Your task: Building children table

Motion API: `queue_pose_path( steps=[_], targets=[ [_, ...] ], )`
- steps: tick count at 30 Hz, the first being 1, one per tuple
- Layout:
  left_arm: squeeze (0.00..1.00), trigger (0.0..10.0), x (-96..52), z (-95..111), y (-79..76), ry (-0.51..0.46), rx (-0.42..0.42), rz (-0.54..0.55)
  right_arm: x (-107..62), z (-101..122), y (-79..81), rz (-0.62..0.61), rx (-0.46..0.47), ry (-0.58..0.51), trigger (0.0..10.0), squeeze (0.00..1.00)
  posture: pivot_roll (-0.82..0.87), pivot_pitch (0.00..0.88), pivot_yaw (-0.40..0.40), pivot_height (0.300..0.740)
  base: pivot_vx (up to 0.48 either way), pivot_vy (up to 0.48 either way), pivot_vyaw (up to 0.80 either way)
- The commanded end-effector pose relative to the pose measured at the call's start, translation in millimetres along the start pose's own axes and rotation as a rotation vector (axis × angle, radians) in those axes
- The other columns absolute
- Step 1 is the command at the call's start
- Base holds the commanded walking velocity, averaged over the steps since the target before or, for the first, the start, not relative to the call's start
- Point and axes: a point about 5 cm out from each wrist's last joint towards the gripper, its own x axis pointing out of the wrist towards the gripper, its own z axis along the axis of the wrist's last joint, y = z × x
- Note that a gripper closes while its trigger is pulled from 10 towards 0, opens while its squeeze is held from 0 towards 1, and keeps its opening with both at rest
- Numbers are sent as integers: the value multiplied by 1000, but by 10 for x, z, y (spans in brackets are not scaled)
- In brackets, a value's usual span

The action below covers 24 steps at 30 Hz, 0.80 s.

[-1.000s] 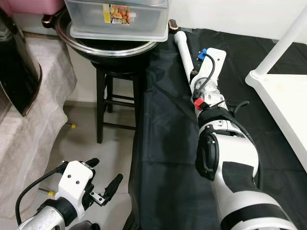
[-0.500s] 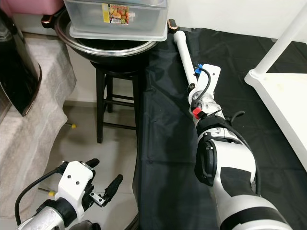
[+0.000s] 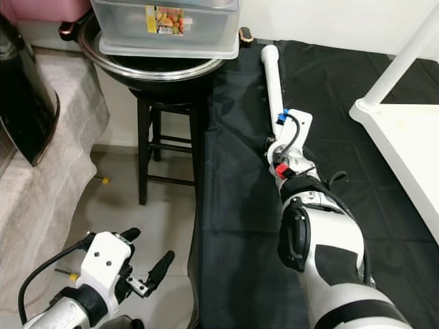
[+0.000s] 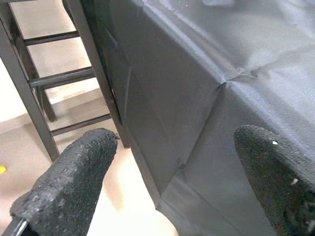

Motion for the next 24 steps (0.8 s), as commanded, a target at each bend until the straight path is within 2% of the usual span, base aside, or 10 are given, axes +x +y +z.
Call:
queue_pose_path(
  steps=[1, 4, 5, 6, 7, 9, 11, 19, 23, 24],
  targets=[
    [0, 10000, -23, -20, -22, 12, 2, -13, 10, -229, -8, 6, 18, 93, 10000, 0, 137, 248, -101, 740, 0, 0, 0],
    [0, 10000, -25, -20, -20, 12, 3, -11, 3, -277, 46, 33, 35, 120, 10000, 0, 137, 254, -104, 740, 0, 0, 0],
    [0, 10000, -27, -21, -20, 13, 3, -10, -4, -312, 93, 51, 42, 134, 4196, 0, 136, 251, -102, 740, 0, 0, 0],
    [0, 10000, -27, -21, -20, 13, 3, -10, -4, -312, 93, 51, 42, 134, 4196, 0, 136, 251, -102, 740, 0, 0, 0],
    [0, 10000, -27, -21, -20, 14, 3, -9, -13, -342, 145, 73, 49, 146, 0, 0, 136, 248, -106, 740, 0, 0, 0],
    [0, 10000, -27, -21, -20, 14, 3, -9, -13, -342, 145, 73, 49, 146, 0, 0, 136, 248, -106, 740, 0, 0, 0],
    [0, 10000, -16, -20, -16, 14, 2, -9, -45, -374, 310, 116, 76, 165, 0, 0, 135, 250, -105, 740, 0, 0, 0],
    [0, 10000, -3, -21, -13, 13, 0, -9, -75, -343, 443, 147, 76, 157, 0, 0, 132, 251, -110, 740, 0, 0, 0],
    [0, 10000, 6, -22, -15, 13, -4, -9, -124, -266, 628, 236, 36, 91, 0, 0, 131, 246, -112, 740, 0, 0, 0],
    [0, 10000, 6, -22, -15, 13, -4, -9, -124, -266, 628, 236, 36, 91, 0, 0, 131, 246, -112, 740, 0, 0, 0]
  ],
)
